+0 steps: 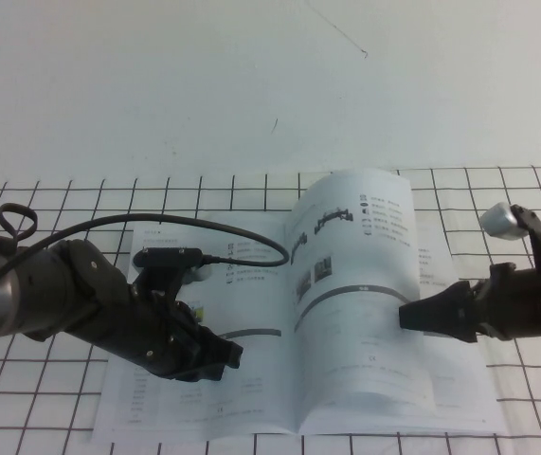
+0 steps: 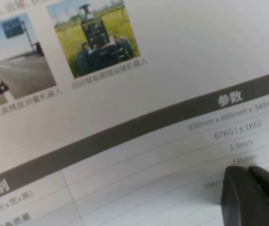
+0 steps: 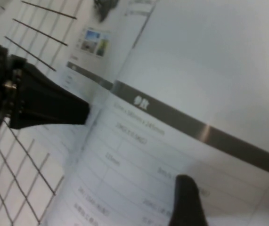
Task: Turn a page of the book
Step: Open the closed book
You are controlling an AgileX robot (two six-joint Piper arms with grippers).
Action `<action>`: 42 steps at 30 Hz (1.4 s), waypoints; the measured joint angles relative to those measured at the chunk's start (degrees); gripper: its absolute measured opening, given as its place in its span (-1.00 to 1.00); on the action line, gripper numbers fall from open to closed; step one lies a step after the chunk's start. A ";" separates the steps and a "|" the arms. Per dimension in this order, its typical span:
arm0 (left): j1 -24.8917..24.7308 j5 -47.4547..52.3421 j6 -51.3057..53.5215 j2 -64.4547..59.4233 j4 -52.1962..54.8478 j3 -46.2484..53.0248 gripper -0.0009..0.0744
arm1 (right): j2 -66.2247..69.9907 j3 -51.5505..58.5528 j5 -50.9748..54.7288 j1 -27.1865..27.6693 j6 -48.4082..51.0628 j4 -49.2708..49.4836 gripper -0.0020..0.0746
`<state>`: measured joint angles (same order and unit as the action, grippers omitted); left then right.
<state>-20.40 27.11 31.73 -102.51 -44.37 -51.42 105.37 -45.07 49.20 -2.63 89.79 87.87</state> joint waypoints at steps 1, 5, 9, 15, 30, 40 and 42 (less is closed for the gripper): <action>0.00 0.00 0.00 0.00 0.00 0.00 -0.98 | 0.00 -0.06 1.34 0.00 0.64 1.01 0.21; 0.00 0.00 0.00 0.00 0.00 0.00 -0.98 | 0.00 -0.06 6.62 0.00 3.83 4.80 0.21; 0.00 0.00 0.09 0.00 0.00 0.00 -0.98 | 0.00 -0.06 11.28 -0.09 6.36 8.00 0.21; 0.00 0.00 0.09 0.00 0.00 0.00 -0.98 | 0.00 -0.11 13.43 -2.20 8.00 9.40 0.21; 0.00 0.00 0.09 0.00 0.00 0.00 -0.98 | 0.00 -2.99 14.00 -12.16 11.36 9.53 0.21; 0.00 0.00 0.11 0.00 0.00 0.00 -0.98 | 0.23 -7.40 10.08 -15.75 11.81 9.61 0.21; 0.00 0.00 0.11 0.00 0.00 0.00 -0.98 | 0.70 -7.78 8.91 -16.19 11.91 9.61 0.21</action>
<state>-20.40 27.11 31.84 -102.51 -44.37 -51.42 106.07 -52.85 58.11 -18.82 101.70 97.48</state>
